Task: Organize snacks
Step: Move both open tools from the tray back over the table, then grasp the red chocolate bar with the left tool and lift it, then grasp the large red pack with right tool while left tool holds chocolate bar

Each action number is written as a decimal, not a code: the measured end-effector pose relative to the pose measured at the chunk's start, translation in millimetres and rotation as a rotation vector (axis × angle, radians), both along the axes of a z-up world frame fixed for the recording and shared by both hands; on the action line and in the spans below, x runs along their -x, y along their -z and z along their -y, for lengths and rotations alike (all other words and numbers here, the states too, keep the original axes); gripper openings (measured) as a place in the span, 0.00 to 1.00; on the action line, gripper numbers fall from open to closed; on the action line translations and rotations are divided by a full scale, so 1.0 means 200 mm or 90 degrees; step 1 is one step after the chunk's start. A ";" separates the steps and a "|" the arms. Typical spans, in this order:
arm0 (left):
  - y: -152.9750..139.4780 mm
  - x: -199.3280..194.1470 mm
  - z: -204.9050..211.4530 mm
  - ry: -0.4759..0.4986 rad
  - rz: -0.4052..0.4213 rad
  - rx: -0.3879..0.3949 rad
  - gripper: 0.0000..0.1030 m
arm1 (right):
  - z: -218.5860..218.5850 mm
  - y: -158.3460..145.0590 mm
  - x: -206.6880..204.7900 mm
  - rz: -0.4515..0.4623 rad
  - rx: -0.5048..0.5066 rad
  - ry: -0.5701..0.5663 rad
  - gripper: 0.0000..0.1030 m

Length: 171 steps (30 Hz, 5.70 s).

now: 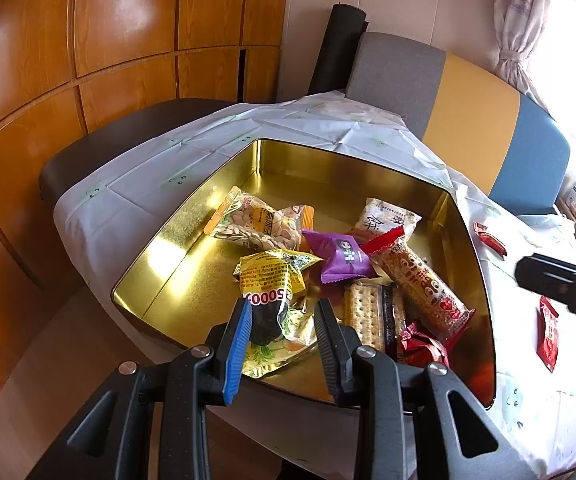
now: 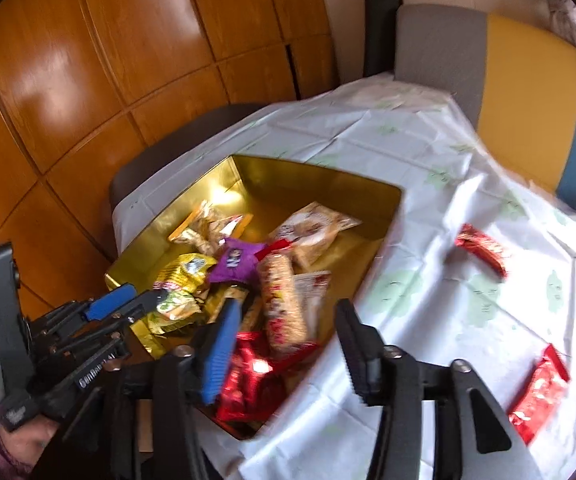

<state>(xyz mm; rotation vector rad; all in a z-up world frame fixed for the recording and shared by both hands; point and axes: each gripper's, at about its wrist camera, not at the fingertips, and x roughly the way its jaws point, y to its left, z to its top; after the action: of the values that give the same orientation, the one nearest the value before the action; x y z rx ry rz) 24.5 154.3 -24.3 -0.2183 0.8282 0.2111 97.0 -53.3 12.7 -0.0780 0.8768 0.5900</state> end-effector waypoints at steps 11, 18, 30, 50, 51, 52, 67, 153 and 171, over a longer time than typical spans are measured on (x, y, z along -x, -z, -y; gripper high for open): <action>-0.01 0.01 0.02 0.008 0.002 -0.007 0.32 | 0.52 0.06 -0.04 -0.019 0.115 0.099 0.58; -0.02 0.00 0.03 0.016 0.002 -0.015 0.32 | 0.94 0.15 -0.08 -0.056 0.195 0.158 0.68; -0.28 -0.09 0.36 0.172 0.036 -0.023 0.33 | 1.43 0.34 -0.16 -0.146 0.138 0.331 0.69; -0.12 -0.79 1.26 0.552 -0.111 -0.243 0.62 | 1.41 0.20 -0.13 -0.130 0.053 0.318 0.78; -0.09 -0.82 1.28 0.557 -0.122 -0.254 0.62 | 1.41 0.19 -0.13 -0.130 0.051 0.315 0.78; -0.06 -0.87 1.31 0.563 -0.135 -0.261 0.62 | 1.40 0.19 -0.13 -0.130 0.047 0.311 0.78; 0.23 -1.27 1.47 0.646 -0.225 -0.280 0.59 | 1.39 0.17 -0.13 -0.132 0.030 0.298 0.79; 0.28 -0.21 1.23 0.410 -0.049 0.027 0.23 | 0.99 0.40 -0.19 -0.158 0.189 0.214 0.48; 0.28 -0.19 1.27 0.404 -0.035 -0.012 0.24 | 1.31 0.55 -0.08 -0.181 0.261 0.235 0.63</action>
<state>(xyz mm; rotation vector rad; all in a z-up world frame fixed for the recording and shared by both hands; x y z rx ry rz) 62.9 -99.6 -81.0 0.0754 0.9101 -0.3720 113.5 -316.0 -97.4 -0.2009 1.2468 0.0698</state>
